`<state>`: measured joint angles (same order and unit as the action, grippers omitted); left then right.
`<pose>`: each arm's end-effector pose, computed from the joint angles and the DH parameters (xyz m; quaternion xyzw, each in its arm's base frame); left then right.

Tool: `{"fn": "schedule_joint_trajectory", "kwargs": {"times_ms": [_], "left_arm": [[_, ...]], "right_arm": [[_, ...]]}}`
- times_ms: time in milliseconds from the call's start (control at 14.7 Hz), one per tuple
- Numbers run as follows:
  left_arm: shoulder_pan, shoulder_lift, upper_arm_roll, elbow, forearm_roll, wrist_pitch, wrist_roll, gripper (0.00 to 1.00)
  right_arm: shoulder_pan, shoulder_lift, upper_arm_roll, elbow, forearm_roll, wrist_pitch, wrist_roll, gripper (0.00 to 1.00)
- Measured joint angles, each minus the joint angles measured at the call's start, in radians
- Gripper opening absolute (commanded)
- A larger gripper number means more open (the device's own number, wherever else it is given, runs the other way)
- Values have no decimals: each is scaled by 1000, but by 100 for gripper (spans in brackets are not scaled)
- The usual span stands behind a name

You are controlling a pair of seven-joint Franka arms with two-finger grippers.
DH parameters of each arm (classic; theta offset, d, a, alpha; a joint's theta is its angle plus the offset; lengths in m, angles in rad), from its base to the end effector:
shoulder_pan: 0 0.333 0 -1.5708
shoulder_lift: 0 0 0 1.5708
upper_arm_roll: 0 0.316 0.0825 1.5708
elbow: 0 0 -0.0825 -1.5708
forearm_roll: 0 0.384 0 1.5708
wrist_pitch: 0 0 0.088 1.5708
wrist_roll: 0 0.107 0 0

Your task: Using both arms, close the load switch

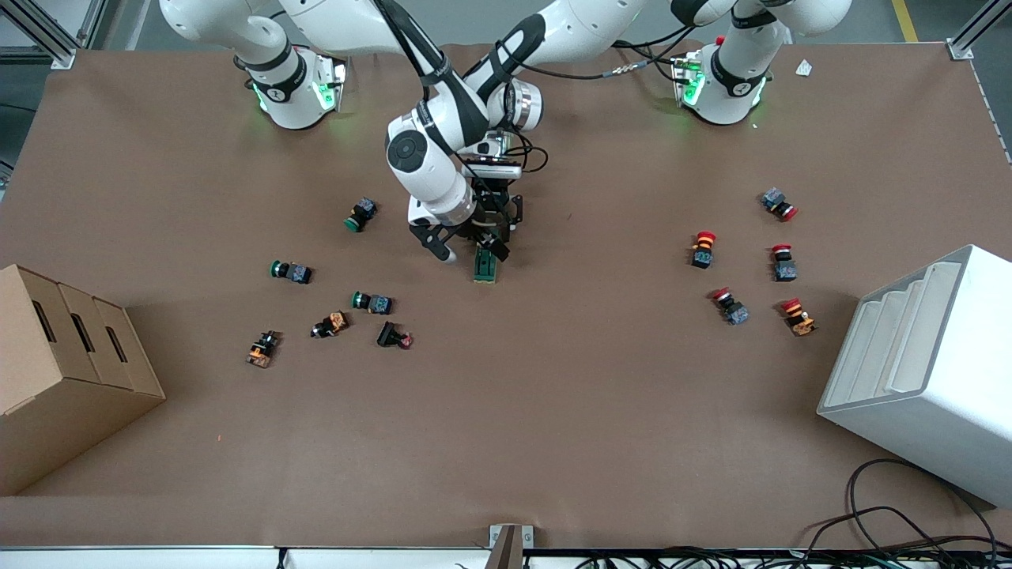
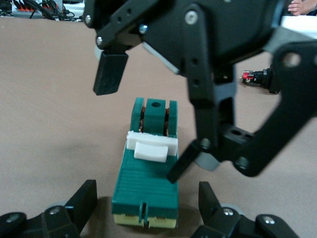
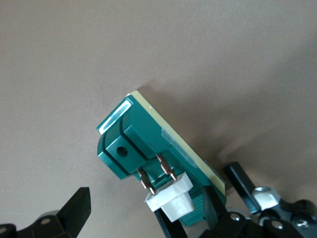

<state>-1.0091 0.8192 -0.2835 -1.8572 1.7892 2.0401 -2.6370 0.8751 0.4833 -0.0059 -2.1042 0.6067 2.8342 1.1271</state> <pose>0.2191 -0.5650 0.0807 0.8606 0.0014 0.5074 0.0444 0.4069 0.4361 0.2043 -0.9046 0.3905 0.0400 0.1659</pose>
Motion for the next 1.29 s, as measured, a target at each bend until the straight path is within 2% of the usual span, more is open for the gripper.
{"fn": "schedule_joint_trajectory", "kwargs": {"times_ms": [749, 1293], "left_arm": [[-13, 12, 3, -2, 20, -34, 4, 86], [-14, 12, 3, -1, 20, -35, 4, 86]], "right_arm": [[2, 3, -4, 23, 19, -10, 0, 100], [-25, -3, -9, 62, 23, -82, 0, 100]]}}
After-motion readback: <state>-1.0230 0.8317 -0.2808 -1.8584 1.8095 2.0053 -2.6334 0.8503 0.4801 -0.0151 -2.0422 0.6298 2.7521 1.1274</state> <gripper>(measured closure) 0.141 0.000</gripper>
